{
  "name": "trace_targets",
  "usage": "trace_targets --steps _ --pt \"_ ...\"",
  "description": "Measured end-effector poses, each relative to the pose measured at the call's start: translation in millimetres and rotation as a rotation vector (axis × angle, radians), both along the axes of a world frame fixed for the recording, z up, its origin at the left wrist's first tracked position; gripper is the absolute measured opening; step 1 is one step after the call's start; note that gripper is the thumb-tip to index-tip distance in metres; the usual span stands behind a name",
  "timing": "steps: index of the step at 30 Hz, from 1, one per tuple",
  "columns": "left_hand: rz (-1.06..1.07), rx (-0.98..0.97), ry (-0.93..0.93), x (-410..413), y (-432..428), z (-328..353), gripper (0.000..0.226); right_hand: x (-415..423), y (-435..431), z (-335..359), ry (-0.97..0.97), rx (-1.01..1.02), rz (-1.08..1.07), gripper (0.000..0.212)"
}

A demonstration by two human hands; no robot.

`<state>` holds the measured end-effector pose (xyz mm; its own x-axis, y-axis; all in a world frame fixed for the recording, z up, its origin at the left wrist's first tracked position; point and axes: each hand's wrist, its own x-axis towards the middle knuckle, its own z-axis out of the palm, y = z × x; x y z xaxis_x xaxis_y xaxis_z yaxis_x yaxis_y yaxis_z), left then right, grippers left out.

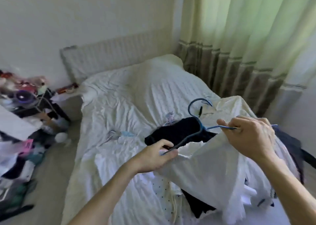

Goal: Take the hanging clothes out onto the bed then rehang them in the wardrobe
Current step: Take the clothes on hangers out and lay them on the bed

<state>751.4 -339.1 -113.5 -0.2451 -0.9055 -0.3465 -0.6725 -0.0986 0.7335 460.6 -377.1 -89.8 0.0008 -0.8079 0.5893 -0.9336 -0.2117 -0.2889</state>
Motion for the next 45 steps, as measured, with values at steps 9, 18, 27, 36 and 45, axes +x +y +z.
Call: trace_targets --steps 9,18,27,36,45 --pt "0.075 0.411 -0.023 116.7 97.4 45.4 0.038 143.9 -8.2 13.0 -0.060 0.480 0.391 0.054" --pt "0.411 0.415 0.135 221.6 140.4 100.5 0.028 272.9 -19.7 15.0 -0.177 0.738 0.615 0.054" --pt "0.516 0.123 -0.159 342.0 53.0 50.3 0.039 380.4 -98.6 -27.1 -0.174 0.728 0.481 0.057" --pt "0.789 -0.258 -0.109 439.9 -104.5 -122.9 0.016 493.4 -225.5 -145.9 0.002 0.824 0.273 0.053" --pt "0.945 -0.143 -0.171 513.9 -212.7 -346.0 0.015 513.3 -248.3 -342.1 0.217 0.925 0.345 0.071"
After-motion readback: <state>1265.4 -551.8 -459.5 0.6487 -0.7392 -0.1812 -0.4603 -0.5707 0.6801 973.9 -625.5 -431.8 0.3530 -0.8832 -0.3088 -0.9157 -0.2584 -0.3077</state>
